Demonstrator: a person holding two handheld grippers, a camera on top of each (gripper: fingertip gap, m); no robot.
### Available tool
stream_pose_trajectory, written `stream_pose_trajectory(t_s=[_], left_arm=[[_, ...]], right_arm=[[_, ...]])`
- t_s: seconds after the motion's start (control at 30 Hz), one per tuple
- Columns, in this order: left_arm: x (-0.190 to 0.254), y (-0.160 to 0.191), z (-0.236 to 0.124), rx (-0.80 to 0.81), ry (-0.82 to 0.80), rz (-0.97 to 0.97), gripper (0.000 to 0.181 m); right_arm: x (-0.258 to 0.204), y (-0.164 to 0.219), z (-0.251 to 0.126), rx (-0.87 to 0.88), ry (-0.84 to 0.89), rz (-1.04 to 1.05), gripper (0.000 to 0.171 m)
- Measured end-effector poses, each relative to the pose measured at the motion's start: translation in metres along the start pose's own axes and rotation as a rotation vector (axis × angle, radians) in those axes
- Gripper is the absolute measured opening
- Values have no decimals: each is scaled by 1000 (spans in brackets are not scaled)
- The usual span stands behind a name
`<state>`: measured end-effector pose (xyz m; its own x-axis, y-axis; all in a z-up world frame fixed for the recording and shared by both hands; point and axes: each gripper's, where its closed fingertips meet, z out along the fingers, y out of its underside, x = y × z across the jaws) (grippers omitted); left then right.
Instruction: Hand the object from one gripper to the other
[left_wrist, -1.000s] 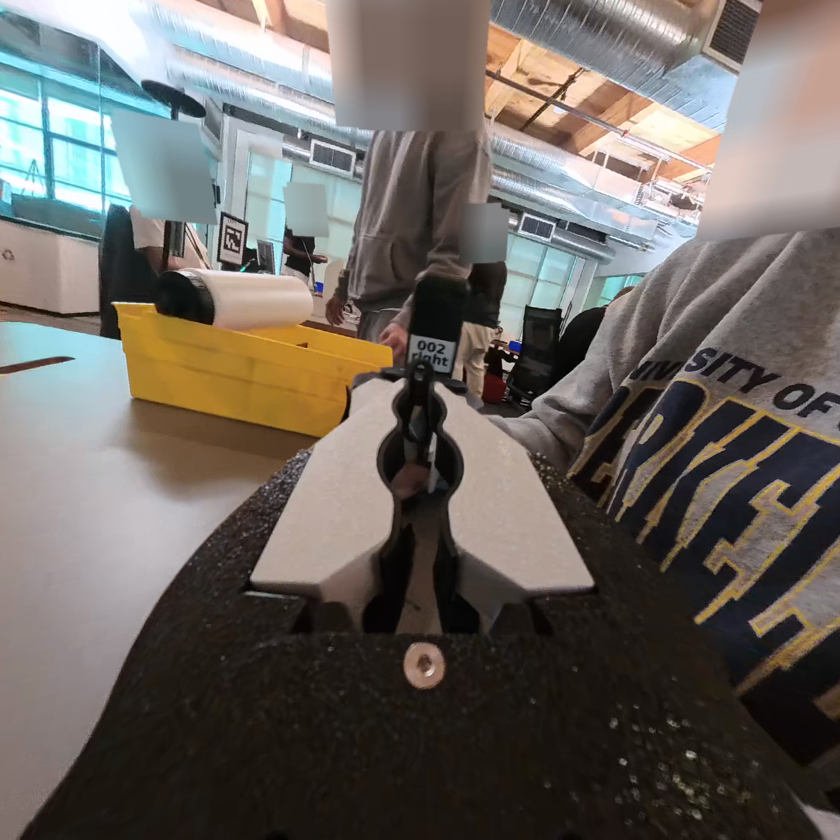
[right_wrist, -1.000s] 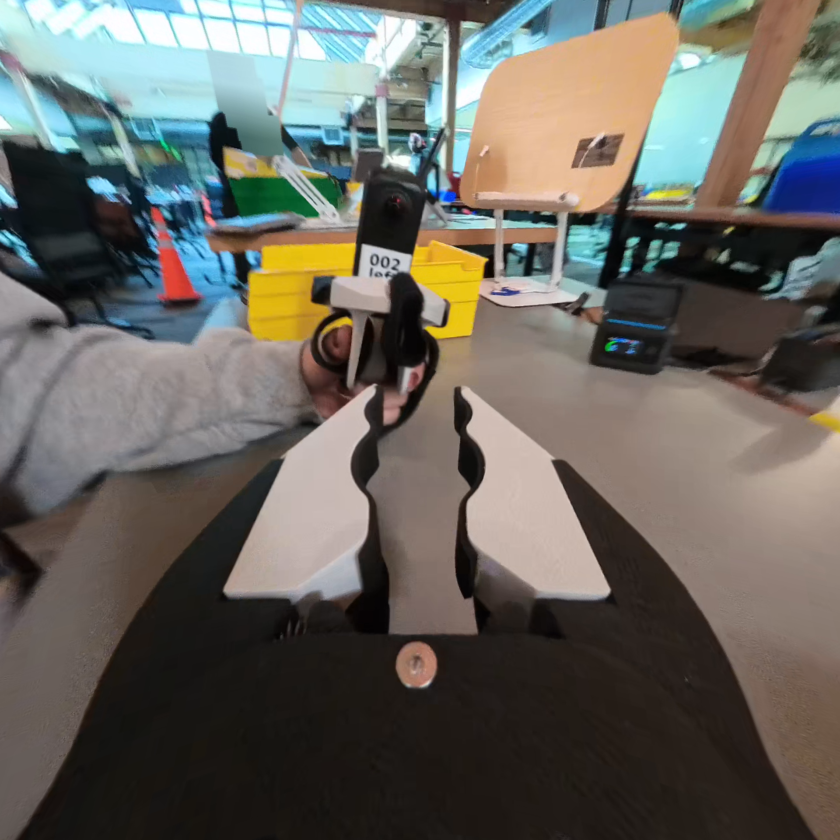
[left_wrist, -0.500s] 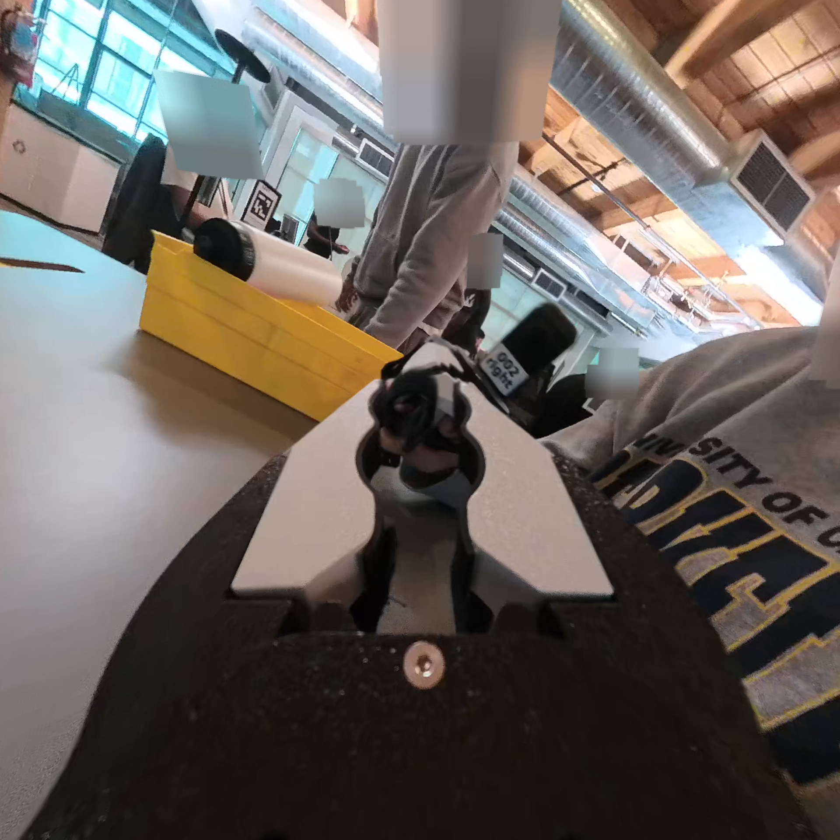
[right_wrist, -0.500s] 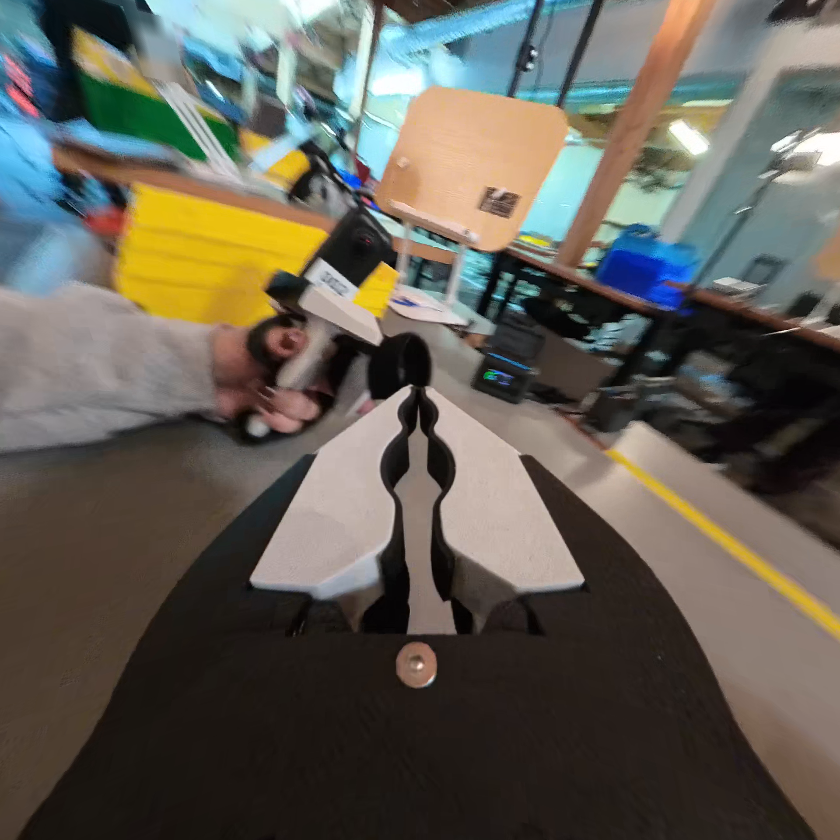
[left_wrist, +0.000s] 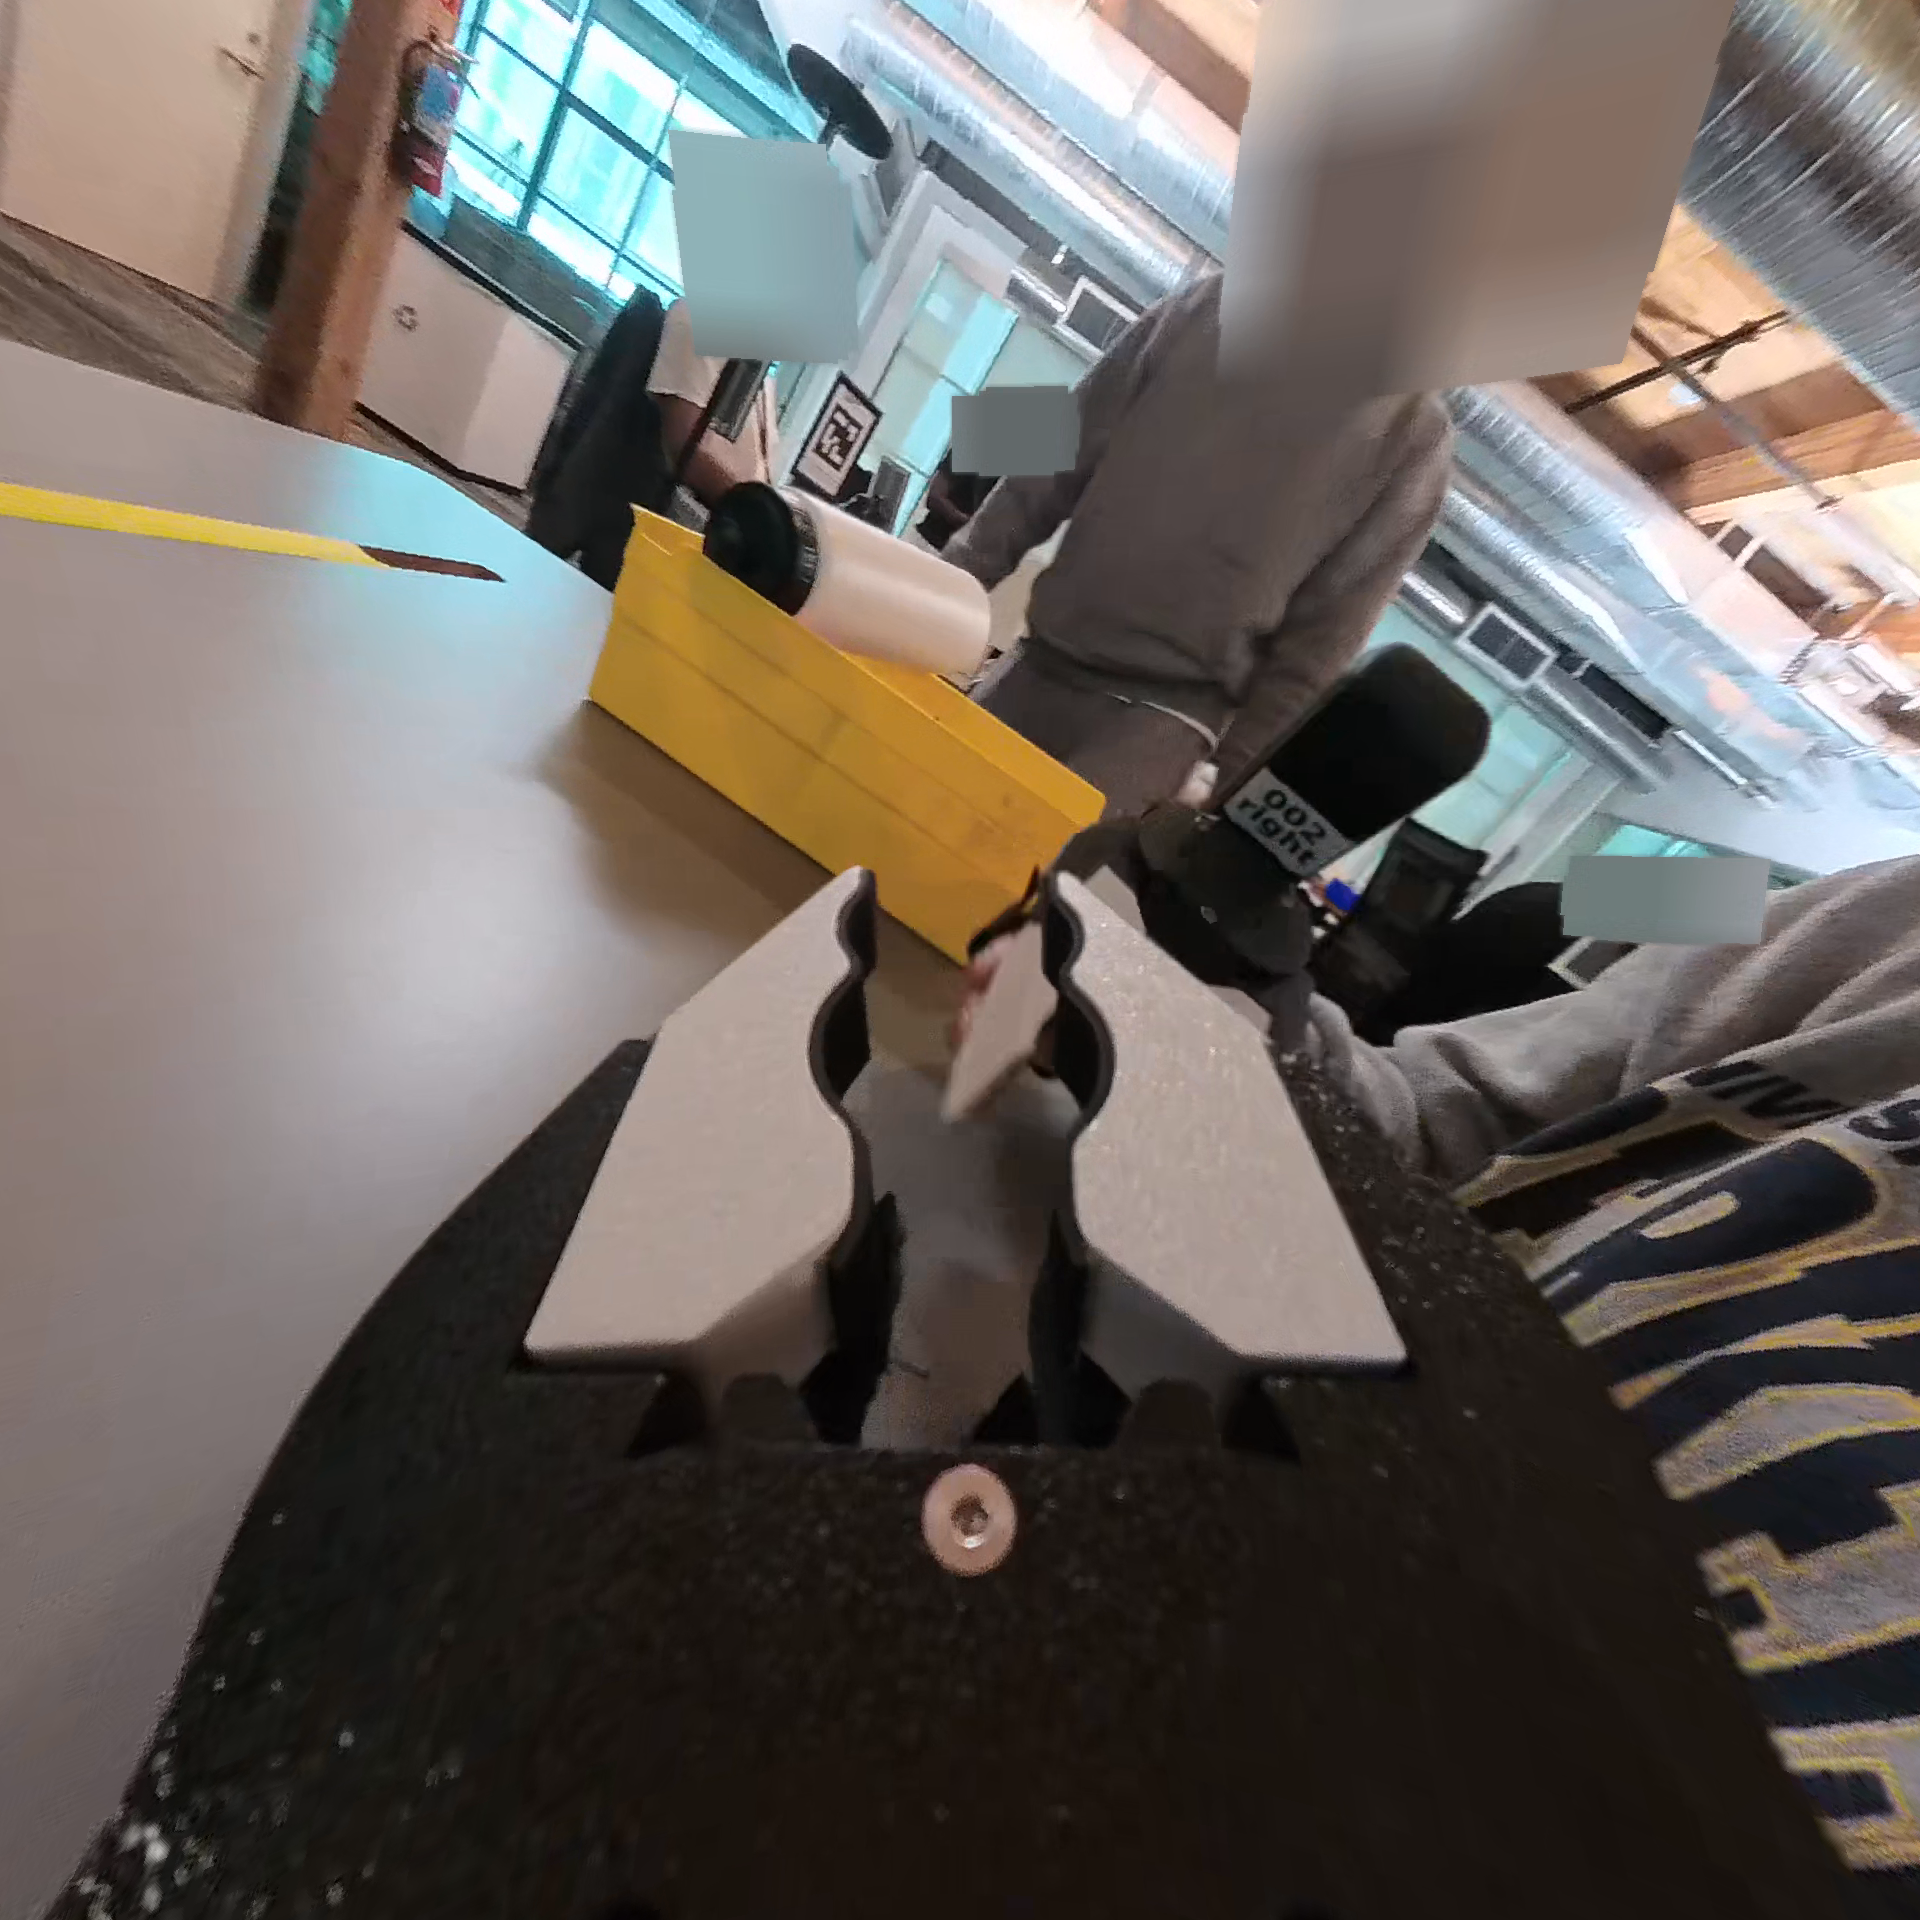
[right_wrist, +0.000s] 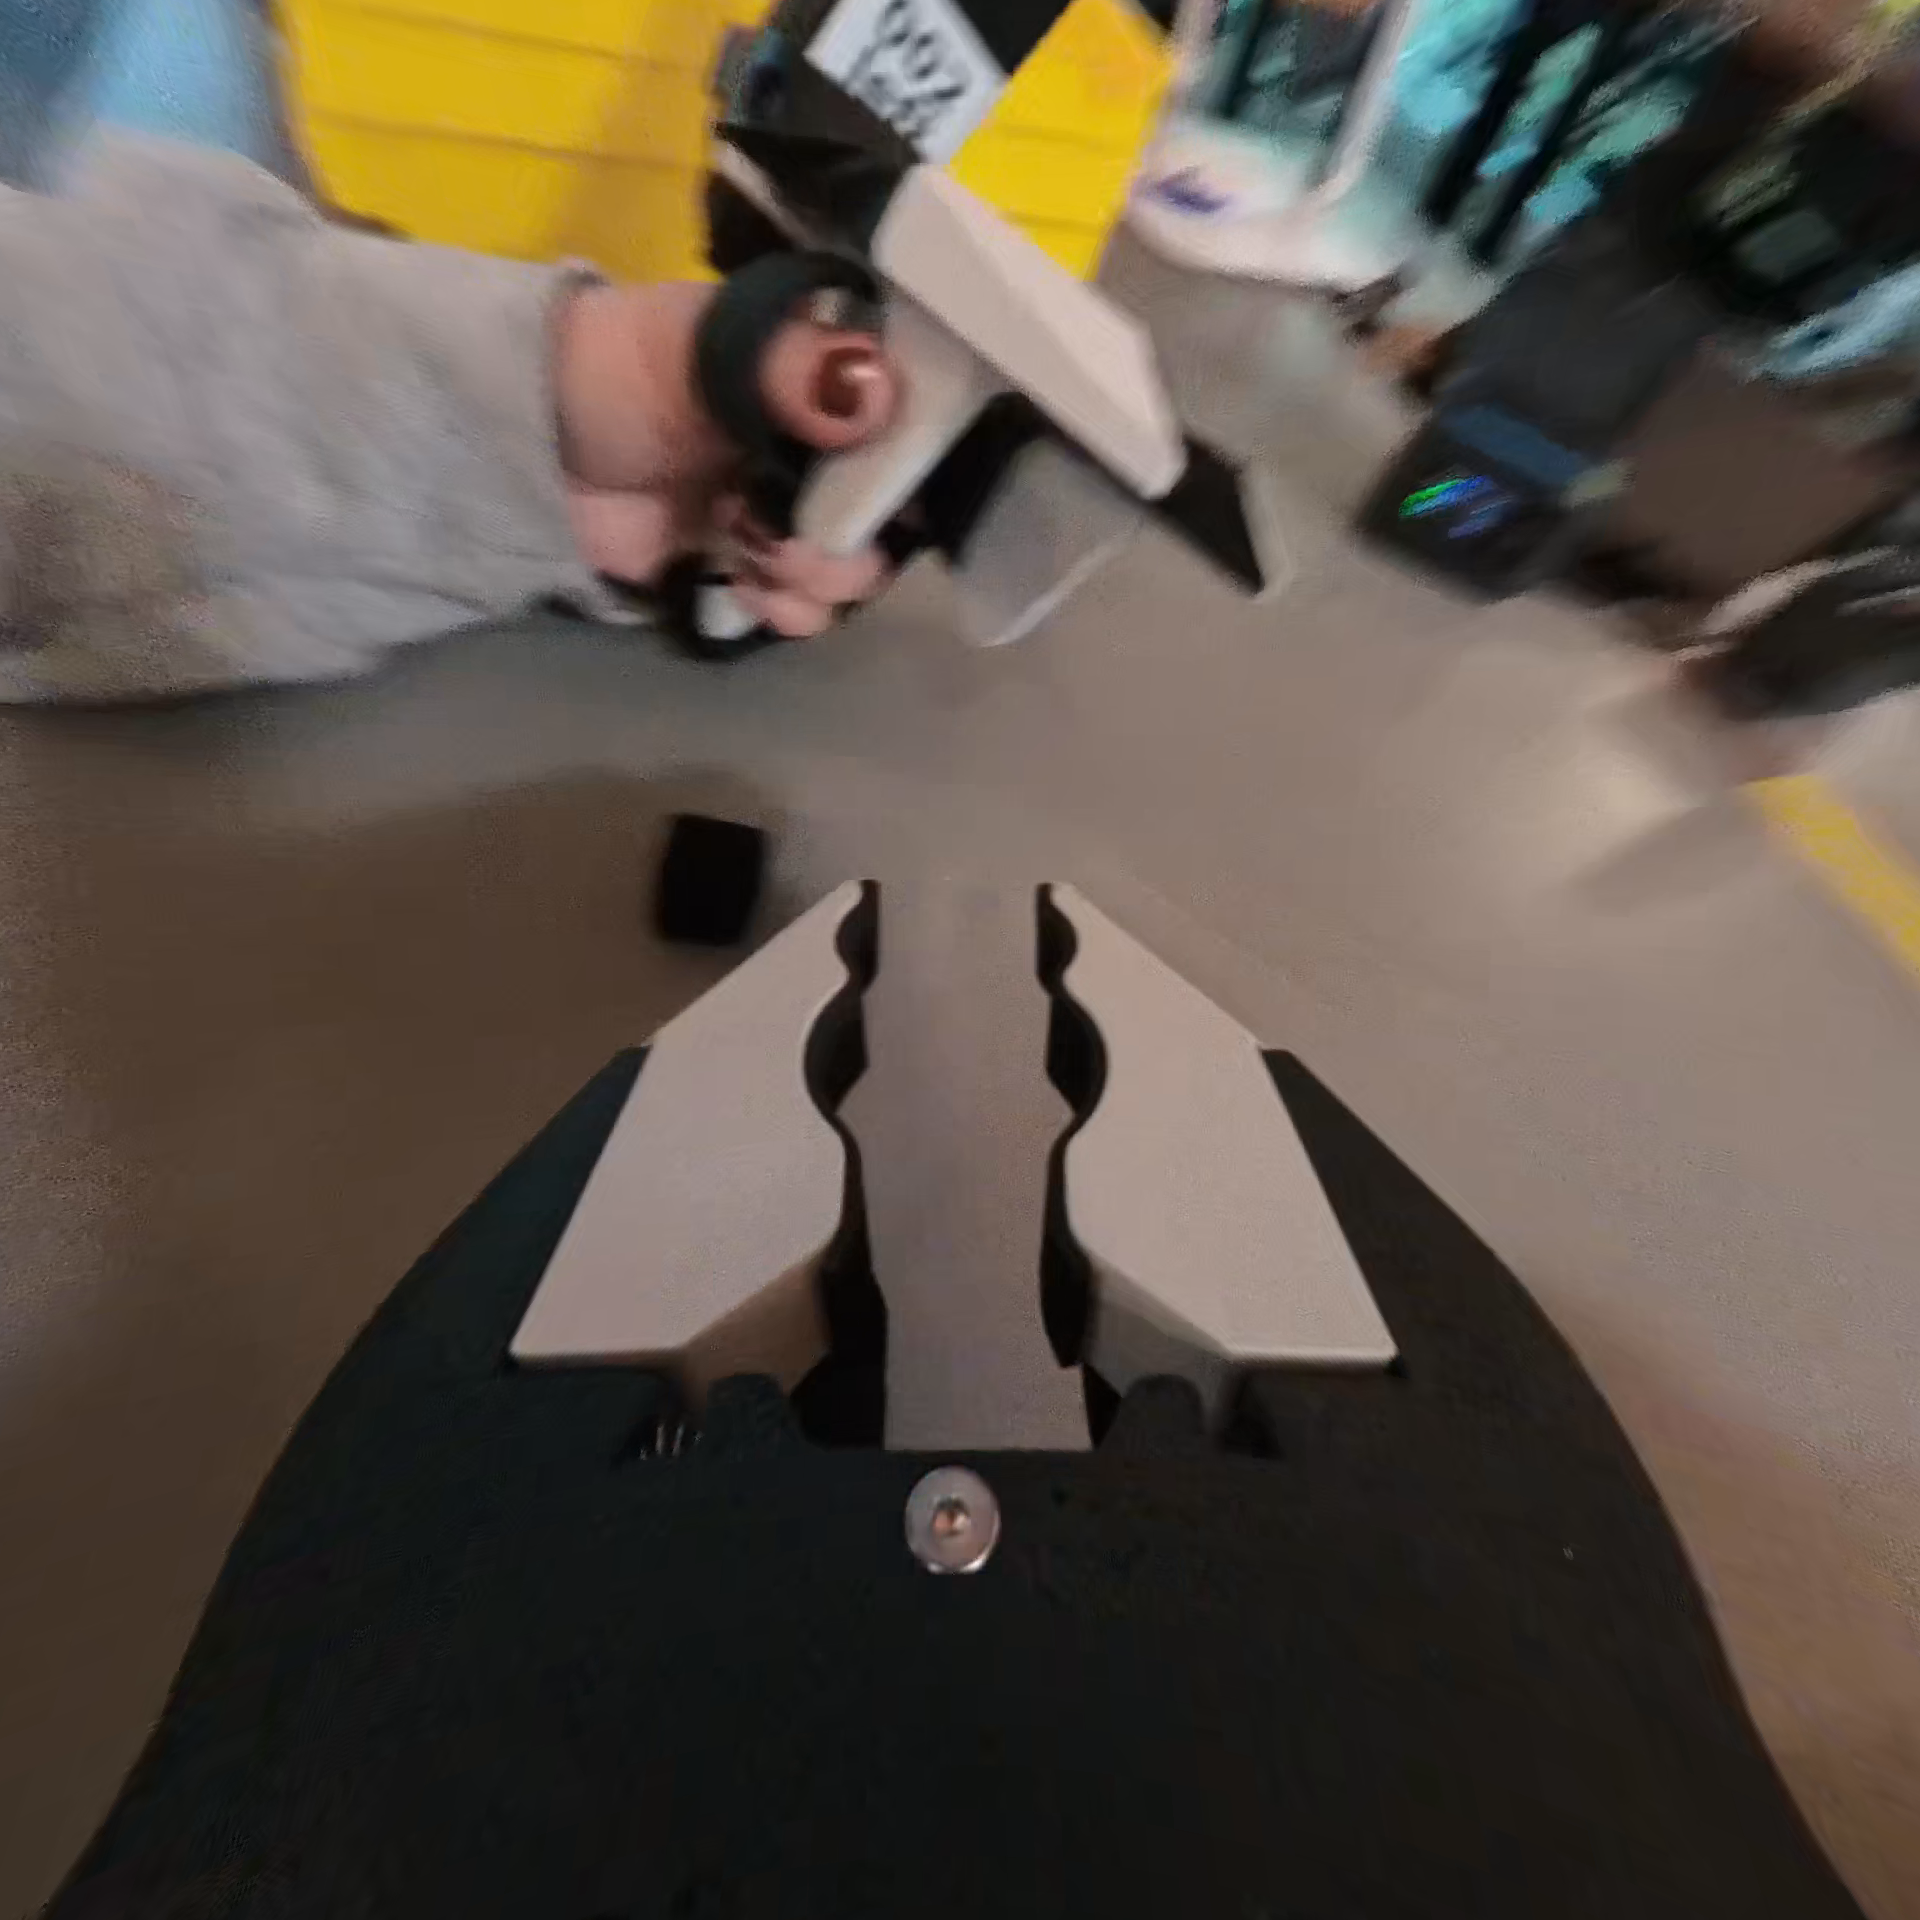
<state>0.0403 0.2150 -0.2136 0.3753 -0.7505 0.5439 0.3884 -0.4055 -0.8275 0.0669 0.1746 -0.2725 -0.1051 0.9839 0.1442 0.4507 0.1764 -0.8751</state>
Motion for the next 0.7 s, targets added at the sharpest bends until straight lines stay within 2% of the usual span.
stream_pose_trajectory(t_s=[0.03,0.1,0.23,0.3,0.37,0.47,0.63,0.7], left_arm=[[-2,0,-1,4,-10,5,29],[-5,1,-1,-1,-15,-7,29],[-9,5,-1,-19,-37,-2,26],[-9,7,0,-30,-42,11,25],[-9,8,0,-35,-37,1,24],[-9,7,-1,-27,-20,-29,28],[1,16,6,-70,79,-157,52],[10,22,11,-93,153,-219,54]], right_arm=[[-15,2,4,-13,-113,66,36],[-32,8,11,-61,-213,131,52],[-50,11,29,-109,-218,121,54],[-51,17,40,-151,-167,74,46],[-47,24,46,-189,-116,15,21],[-37,15,43,-150,-47,-36,20],[14,-8,6,4,278,-212,19],[27,-12,-10,40,387,-304,19]])
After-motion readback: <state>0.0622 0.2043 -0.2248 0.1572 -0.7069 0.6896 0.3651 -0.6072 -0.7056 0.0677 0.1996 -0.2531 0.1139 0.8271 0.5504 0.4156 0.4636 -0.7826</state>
